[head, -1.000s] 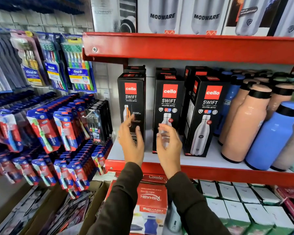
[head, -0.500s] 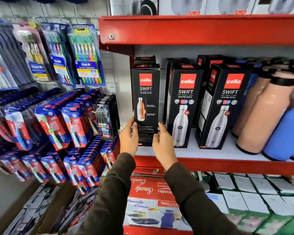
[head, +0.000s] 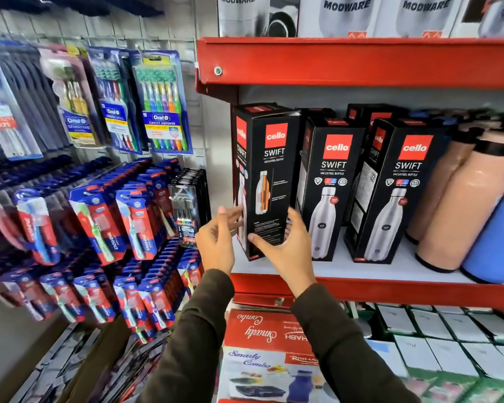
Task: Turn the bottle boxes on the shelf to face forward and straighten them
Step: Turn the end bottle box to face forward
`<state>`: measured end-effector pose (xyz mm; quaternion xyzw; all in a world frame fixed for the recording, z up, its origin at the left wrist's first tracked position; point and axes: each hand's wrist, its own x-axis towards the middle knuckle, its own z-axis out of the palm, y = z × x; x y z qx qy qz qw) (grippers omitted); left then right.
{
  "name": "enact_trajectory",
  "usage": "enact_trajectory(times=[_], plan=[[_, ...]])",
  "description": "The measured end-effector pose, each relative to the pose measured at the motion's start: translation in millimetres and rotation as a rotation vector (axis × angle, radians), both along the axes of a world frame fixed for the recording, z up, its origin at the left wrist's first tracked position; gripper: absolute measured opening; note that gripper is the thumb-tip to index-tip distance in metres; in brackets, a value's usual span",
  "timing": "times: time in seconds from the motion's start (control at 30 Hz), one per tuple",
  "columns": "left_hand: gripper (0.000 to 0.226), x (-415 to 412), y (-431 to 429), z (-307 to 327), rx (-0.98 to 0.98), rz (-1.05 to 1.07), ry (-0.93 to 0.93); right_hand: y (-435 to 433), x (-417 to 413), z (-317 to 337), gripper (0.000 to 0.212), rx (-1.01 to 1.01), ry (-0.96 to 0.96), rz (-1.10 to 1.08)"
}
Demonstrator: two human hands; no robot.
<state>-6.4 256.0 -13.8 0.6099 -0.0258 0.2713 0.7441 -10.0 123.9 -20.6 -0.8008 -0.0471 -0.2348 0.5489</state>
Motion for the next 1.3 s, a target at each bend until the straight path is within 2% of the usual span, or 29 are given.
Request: enact_trajectory(times=[0.1,0.27,0.33,0.4,0.53,0.6,0.7,0.93,1.03,1.3], plan=[[0.044,0.0,1.2,-1.7,0.019,0.010,-0.032,2.9,4.7,0.3,0.097,0.016,0.003,-0.046],[0.031,5.1,10.1,-3.6,0.067,-0.005,-0.054,1.2,5.7,4.9,0.086,0.030,-0.003,-0.066],[0.032,16.1,20.4,-4.1,0.167,-0.015,-0.014,0.7,6.1,6.4,0.084,0.044,0.007,-0.020],[0.036,26.4,28.5,-1.8,0.282,-0.134,0.066,2.1,6.4,8.2,0.083,0.036,0.011,0.016],[0.032,28.0,29.6,4.3,0.340,-0.346,0.170,4.8,12.2,5.4,0.087,0.000,-0.012,0.046],[0.035,30.6,31.1,-2.2,0.377,-0.345,0.148,3.2,13.2,4.4,0.096,-0.036,0.003,0.071],[0.036,31.2,31.9,-8.9,0.387,-0.325,0.118,0.0,15.2,1.3,0.100,-0.065,0.040,0.122],[0.042,22.8,21.5,-11.8,0.366,-0.247,0.114,-4.2,20.9,-5.5,0.078,-0.137,0.033,0.109],[0.036,19.9,16.2,-12.3,0.359,-0.228,0.084,-4.9,21.8,-4.8,0.075,-0.155,0.033,0.117],[0.038,23.4,7.4,-24.4,0.399,-0.127,0.095,-3.1,23.2,-3.3,0.072,-0.175,0.065,0.110]])
